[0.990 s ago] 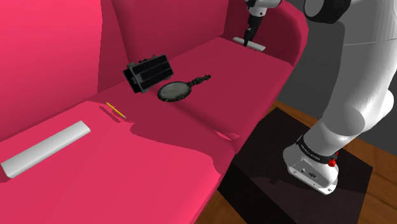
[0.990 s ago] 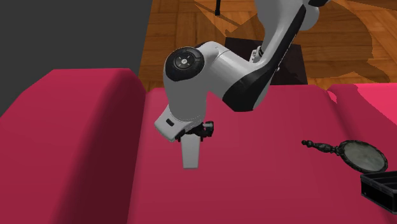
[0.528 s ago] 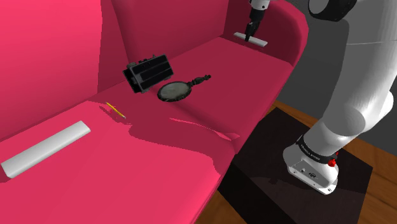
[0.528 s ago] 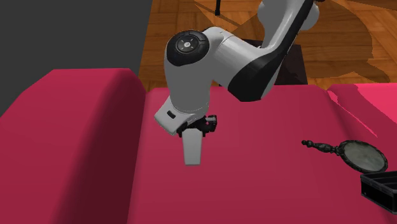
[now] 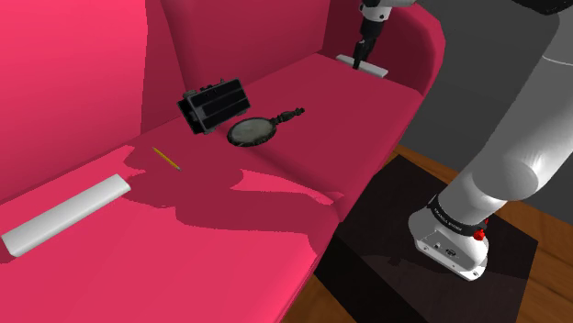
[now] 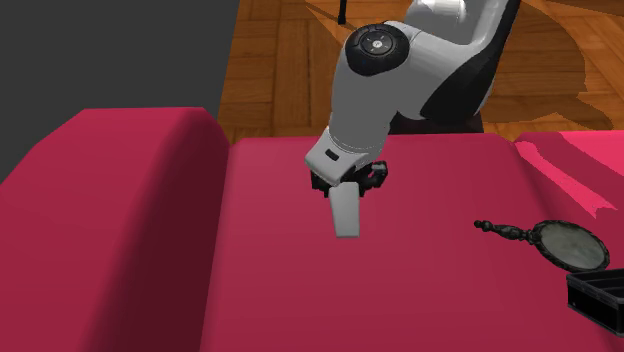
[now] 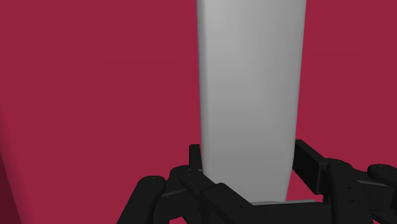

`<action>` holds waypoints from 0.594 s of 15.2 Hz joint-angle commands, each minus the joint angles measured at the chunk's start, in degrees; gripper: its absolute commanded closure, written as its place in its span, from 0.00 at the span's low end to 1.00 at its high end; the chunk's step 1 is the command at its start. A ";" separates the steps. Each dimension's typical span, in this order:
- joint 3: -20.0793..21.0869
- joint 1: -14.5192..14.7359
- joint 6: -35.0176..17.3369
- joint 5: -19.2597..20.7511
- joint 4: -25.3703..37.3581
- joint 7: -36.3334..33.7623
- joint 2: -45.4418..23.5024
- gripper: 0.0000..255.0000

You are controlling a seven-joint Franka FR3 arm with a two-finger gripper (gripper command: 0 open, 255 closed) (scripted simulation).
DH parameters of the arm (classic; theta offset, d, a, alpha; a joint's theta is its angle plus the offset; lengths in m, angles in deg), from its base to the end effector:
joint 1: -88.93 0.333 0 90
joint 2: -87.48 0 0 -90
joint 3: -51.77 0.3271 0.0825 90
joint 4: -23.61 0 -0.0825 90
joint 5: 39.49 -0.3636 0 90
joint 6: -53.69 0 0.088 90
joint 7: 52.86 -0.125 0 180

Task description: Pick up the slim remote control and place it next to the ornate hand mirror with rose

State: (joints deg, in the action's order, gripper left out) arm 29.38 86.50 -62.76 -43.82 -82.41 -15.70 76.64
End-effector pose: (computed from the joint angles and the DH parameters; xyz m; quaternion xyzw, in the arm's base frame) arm 0.5423 -0.2330 0.4302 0.9956 0.0941 0.0024 0.0037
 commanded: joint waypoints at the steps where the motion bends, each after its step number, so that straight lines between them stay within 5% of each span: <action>1: 0.42 1.74 -1.25 1.89 -5.23 -2.71 4.38 1.00; 9: 4.50 5.78 -4.01 7.79 -22.35 -13.75 19.55 1.00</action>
State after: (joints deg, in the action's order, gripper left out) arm 33.30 91.91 -66.43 -36.57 -102.93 -28.08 94.59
